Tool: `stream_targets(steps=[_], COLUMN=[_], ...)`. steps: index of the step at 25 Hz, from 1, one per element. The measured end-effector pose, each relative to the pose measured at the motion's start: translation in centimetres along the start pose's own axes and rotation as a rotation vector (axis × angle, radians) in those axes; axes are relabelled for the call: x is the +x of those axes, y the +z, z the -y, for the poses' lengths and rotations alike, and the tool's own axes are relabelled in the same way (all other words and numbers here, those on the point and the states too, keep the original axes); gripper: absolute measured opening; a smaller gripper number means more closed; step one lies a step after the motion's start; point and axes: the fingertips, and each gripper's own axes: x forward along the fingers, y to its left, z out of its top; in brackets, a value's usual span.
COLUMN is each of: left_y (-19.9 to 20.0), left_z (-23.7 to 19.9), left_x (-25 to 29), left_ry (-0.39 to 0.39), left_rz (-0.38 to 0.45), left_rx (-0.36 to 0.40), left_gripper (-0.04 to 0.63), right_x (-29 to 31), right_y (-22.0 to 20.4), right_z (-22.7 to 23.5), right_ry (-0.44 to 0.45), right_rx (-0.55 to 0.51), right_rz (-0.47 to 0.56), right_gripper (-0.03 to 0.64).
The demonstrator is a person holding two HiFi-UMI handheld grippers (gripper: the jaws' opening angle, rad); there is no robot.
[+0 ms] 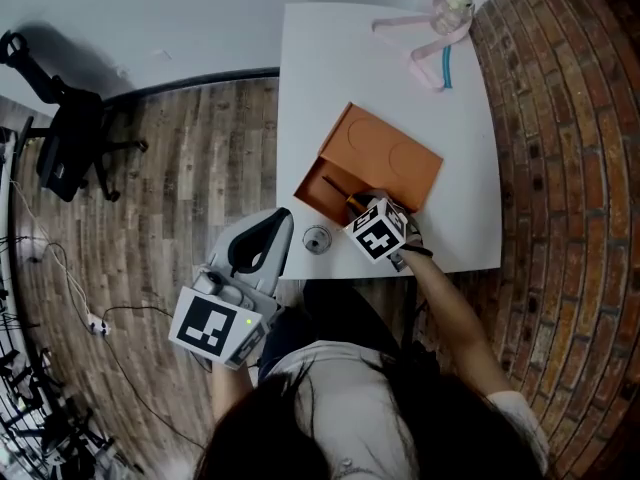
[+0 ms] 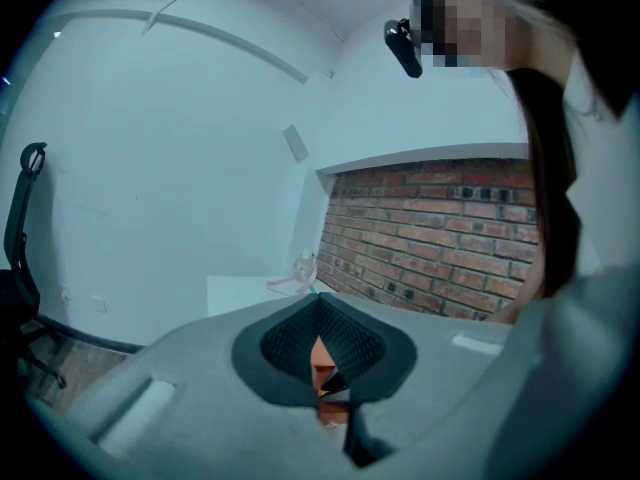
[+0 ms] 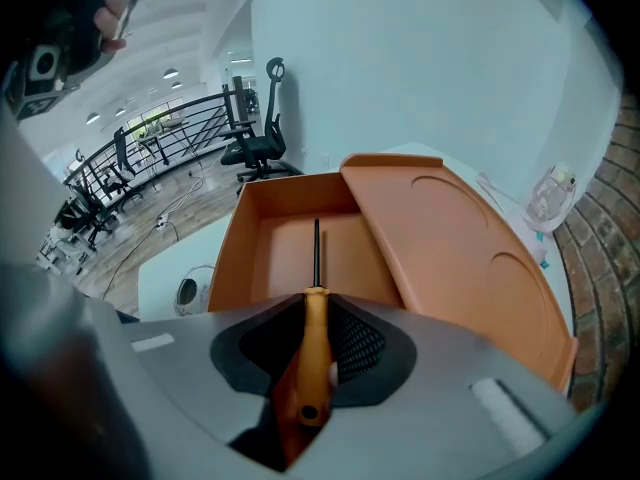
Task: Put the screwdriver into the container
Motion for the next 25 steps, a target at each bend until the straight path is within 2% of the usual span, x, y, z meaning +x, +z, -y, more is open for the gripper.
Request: stream_targets(steps=[11, 25], left_y=[-0.1, 0.8], left_z=[0.1, 1.5], left_x=[-0.6, -2.9], left_ry=[-0.006, -0.051], left_rz=[-0.005, 0.019], left_rx=[0.003, 0.044], left_gripper=[0.002, 0.002], right_x=[-0.4, -3.9], right_y=[0.2, 1.2], right_z=[-0.1, -0.7], right_ry=[-0.007, -0.111], right_rx=[-0.01, 0.063], right_rz=[0.006, 0.094], right_gripper=[0.097, 0.094])
